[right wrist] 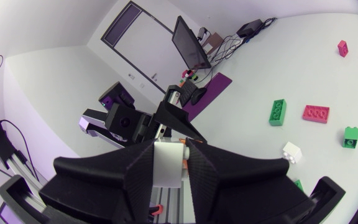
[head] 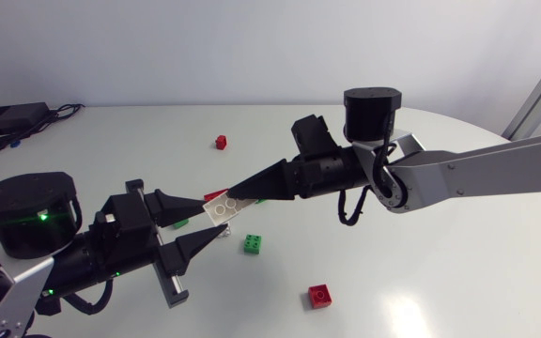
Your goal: Disassemble duplo
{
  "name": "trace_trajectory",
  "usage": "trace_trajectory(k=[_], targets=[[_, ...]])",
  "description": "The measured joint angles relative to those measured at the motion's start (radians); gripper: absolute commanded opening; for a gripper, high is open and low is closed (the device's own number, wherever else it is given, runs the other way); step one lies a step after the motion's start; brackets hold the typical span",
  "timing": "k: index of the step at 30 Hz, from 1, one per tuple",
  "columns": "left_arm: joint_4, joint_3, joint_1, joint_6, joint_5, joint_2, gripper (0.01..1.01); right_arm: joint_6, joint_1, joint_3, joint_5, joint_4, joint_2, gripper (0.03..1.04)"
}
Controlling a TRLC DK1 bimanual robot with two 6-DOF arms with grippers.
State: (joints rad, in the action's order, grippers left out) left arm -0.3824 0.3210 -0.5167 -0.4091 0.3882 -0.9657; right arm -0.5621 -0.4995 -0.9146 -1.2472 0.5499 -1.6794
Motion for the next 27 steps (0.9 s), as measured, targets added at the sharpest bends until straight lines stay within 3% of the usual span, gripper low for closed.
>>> trace_trajectory(k=[5, 27], targets=[[0.001, -0.005, 0.0, 0.0, -0.003, 0.0, 0.284, -0.003, -0.005, -0.006, -0.003, 0.003, 0.0, 0.26], [-0.018, -0.005, -0.014, 0.0, -0.003, -0.054, 0.29, -0.003, -0.005, -0.006, -0.003, 0.003, 0.0, 0.26]])
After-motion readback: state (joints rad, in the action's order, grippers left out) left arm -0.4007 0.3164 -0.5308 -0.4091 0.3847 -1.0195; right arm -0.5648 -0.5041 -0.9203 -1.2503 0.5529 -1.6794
